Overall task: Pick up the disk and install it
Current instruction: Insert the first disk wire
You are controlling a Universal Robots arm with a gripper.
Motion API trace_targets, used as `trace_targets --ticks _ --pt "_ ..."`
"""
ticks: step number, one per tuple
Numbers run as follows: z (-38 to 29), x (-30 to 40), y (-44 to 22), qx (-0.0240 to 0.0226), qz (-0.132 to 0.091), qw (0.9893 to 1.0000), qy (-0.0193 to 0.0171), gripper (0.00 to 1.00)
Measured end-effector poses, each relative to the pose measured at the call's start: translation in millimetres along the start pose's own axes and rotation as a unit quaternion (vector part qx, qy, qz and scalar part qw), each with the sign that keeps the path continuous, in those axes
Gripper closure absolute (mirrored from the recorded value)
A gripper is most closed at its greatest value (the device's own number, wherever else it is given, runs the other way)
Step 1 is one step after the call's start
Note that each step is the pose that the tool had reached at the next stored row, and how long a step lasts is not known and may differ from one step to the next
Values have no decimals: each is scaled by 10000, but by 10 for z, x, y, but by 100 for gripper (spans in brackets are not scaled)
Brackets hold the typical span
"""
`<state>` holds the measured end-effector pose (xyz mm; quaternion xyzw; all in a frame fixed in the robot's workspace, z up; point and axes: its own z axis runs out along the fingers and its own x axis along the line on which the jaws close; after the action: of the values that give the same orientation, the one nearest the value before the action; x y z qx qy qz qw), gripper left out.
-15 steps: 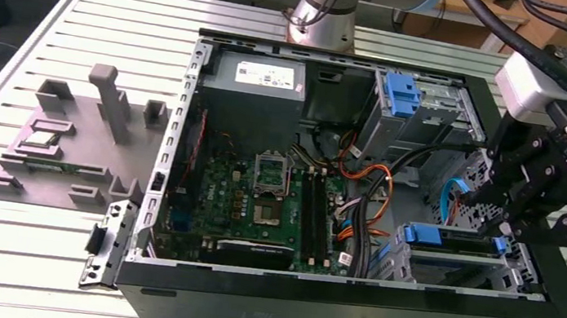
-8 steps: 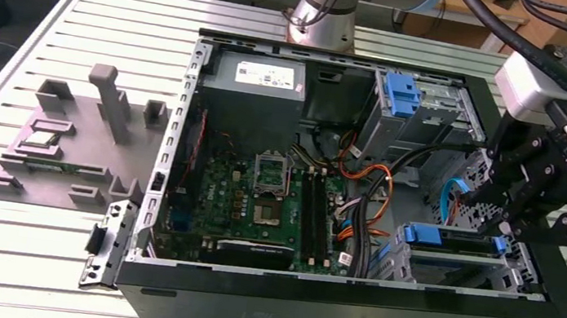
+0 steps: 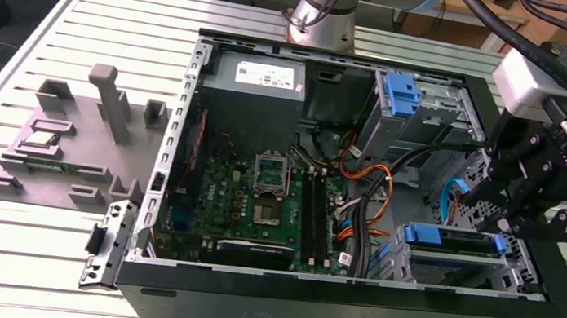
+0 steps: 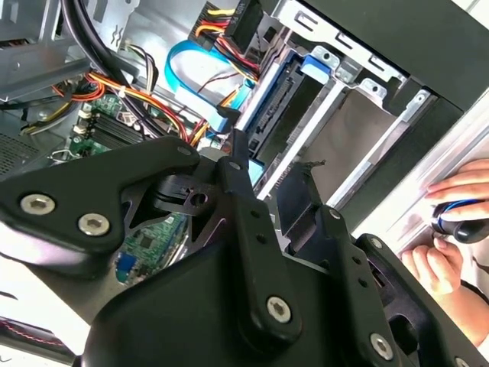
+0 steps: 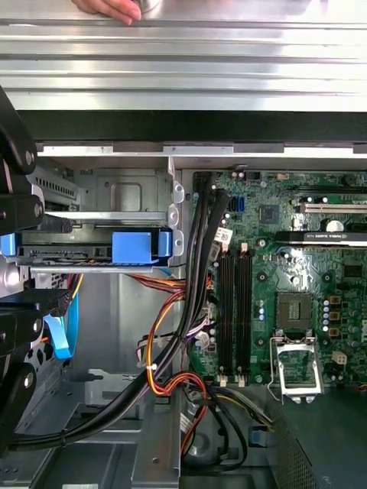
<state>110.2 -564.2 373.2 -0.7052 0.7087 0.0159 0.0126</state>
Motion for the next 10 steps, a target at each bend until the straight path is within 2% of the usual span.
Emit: trace_targets --ticks 10 --pt "4 -46 -1 0 0 10000 0 58"
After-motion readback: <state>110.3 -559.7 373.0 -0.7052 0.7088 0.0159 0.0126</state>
